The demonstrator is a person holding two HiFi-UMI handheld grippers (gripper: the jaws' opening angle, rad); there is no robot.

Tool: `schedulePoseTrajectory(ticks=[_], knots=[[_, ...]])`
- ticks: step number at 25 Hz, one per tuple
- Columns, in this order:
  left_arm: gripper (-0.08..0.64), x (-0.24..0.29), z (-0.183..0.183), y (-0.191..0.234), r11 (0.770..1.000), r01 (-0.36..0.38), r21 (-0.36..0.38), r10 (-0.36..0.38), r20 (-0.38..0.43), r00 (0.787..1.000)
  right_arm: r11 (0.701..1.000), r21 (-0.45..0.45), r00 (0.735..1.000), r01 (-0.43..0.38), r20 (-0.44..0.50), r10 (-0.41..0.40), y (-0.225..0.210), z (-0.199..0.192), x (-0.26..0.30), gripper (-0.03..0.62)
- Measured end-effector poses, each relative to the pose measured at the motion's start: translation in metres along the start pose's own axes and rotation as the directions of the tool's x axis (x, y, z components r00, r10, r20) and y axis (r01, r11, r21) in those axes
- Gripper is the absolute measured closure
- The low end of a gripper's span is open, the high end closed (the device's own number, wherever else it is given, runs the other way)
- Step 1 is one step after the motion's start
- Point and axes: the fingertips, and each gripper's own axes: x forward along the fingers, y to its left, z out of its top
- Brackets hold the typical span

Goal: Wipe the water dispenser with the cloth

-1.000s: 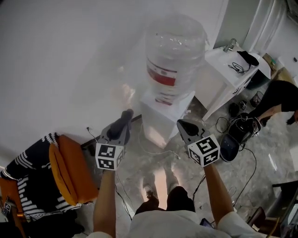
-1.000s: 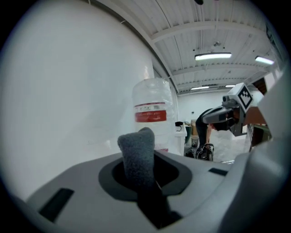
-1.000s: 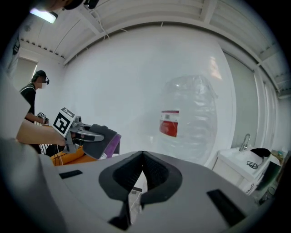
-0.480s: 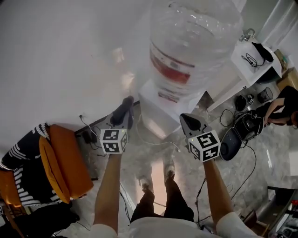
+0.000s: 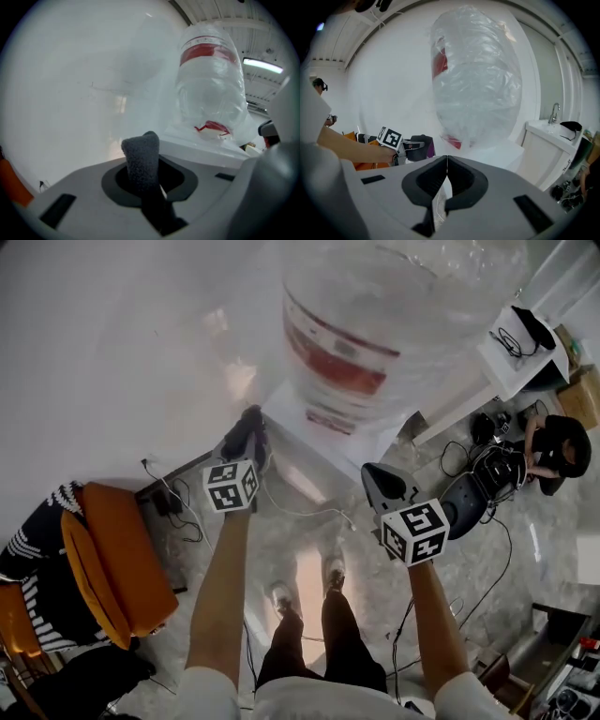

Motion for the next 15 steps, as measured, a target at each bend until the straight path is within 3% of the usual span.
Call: schedulePoseTrajectory(ticks=[6, 10, 15], knots=[[0.485, 0.021, -0.001, -0.031, 0.995, 0.085, 0.049, -0.085, 0.014, 0.996, 1.0, 0.025, 1.0, 0.012, -0.022, -0.012, -0.006, -0.015, 0.002, 0.577], [0.485, 0.016, 0.004, -0.062, 0.978, 0.148, 0.147, -0.154, 0.029, 0.988, 0.999, 0.025, 0.999, 0.023, -0.035, -0.022, -0.01, -0.023, -0.003, 0.577], [0.485, 0.005, -0.005, -0.088, 0.96, 0.226, 0.168, -0.235, 0.036, 0.971, 0.999, 0.025, 0.999, 0.037, -0.037, -0.036, -0.015, -0.029, -0.012, 0.577]])
